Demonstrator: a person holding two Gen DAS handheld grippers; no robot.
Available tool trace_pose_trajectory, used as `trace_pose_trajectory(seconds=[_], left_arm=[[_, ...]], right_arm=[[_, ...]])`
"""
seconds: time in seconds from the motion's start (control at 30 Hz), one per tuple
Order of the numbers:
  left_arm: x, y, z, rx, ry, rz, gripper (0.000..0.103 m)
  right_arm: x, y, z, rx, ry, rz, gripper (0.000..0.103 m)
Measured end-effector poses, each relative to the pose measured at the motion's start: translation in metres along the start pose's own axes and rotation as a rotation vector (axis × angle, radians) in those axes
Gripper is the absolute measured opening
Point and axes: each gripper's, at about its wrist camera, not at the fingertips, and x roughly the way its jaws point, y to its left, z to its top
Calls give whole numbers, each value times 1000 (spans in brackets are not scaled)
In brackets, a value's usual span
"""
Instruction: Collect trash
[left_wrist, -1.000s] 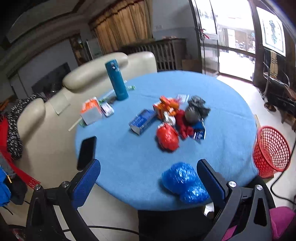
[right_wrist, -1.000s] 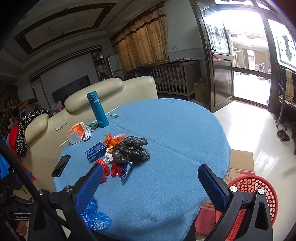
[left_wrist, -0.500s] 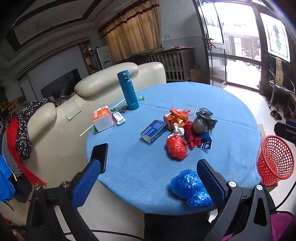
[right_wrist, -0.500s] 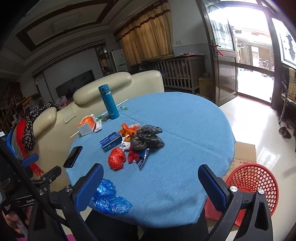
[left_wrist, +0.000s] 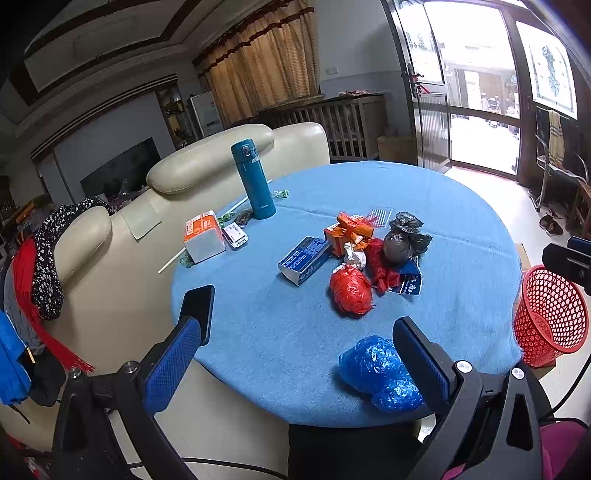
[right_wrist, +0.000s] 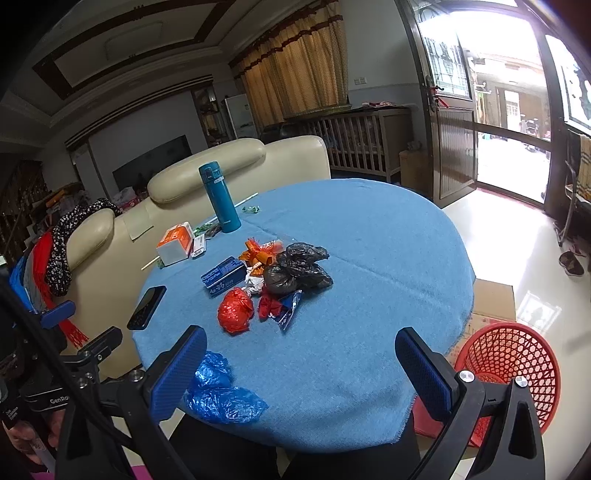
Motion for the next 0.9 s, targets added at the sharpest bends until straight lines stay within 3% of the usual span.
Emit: trace_pose_trajectory(seconds=[0.9], left_arm=[[8,1,-5,1,26,-8,103]], right_arm=[[9,-3,-4,10,26,10,103]])
